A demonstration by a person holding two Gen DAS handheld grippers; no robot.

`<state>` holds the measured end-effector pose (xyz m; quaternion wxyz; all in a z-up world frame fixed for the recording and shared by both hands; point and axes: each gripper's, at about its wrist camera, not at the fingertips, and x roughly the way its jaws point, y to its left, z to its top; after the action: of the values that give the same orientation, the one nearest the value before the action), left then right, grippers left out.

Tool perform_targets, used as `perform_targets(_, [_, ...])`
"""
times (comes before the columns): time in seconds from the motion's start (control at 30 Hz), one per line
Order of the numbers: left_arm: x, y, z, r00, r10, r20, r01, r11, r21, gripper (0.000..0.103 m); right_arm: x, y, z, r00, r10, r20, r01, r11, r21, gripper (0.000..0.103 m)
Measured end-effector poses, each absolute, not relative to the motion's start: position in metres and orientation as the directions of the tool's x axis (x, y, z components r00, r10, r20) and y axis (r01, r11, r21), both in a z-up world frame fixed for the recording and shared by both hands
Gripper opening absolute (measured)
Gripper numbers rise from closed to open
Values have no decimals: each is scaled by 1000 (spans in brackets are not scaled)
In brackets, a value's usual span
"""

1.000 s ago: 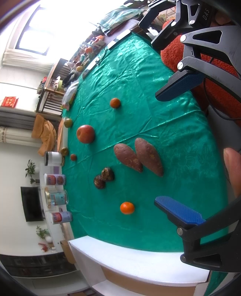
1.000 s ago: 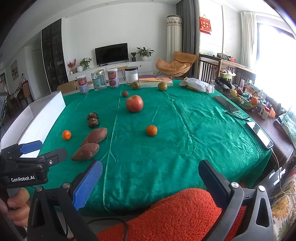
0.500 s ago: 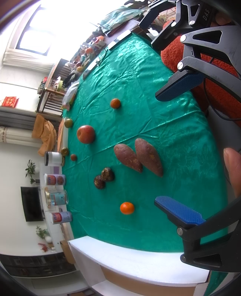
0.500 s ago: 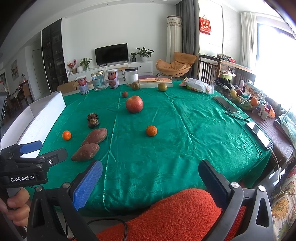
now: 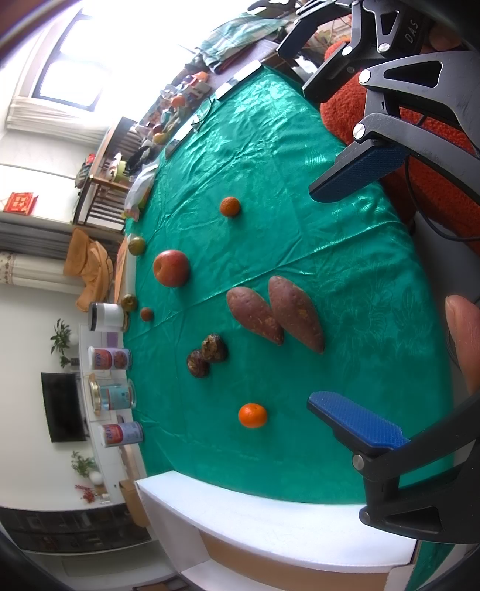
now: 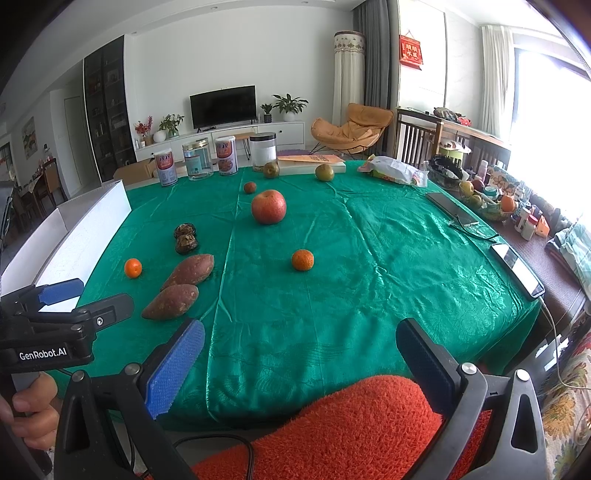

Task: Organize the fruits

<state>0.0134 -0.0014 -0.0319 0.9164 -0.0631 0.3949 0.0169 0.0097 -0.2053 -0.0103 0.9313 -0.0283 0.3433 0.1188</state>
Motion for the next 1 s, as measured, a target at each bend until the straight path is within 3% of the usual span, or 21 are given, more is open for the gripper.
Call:
perform_targets(0.2, [13, -1, -32, 684, -18, -730, -80, 992, -100, 102, 9, -208, -5, 754, 187, -630, -242, 970, -2, 103])
perform_targets(0.27, [11, 1, -33, 677, -12, -736, -86, 992, -96, 102, 9, -218, 9, 813, 75, -577, -168, 980, -108, 103])
perform_targets(0.37, [5, 10, -38, 660, 3, -752, -110, 990, -92, 102, 11, -240, 41, 872, -206, -445, 53, 942, -332, 103])
perform_targets(0.43, [2, 20, -46, 647, 30, -762, -137, 987, -78, 102, 21, -245, 51, 851, -273, -448, 67, 903, -424, 103])
perform_targets(0.5, [2, 29, -58, 626, 52, -778, -166, 984, -68, 102, 27, -246, 50, 826, -175, -535, -36, 932, -360, 103])
perform_targets(0.6, [11, 38, -80, 595, 79, -800, -200, 978, -51, 102, 38, -243, 23, 725, 129, -677, -216, 975, -46, 103])
perform_targets(0.67, [21, 39, -96, 575, 99, -812, -209, 977, -29, 102, 47, -231, -9, 657, 210, -724, -238, 969, 66, 103])
perform_targets(0.8, [36, 44, -123, 536, 138, -833, -224, 975, 17, 102, 51, -209, -43, 635, 251, -731, -273, 958, 92, 103])
perform_targets(1.0, [39, 55, -137, 535, 146, -832, -258, 966, 4, 103, 44, -197, -51, 665, 250, -704, -294, 954, 61, 103])
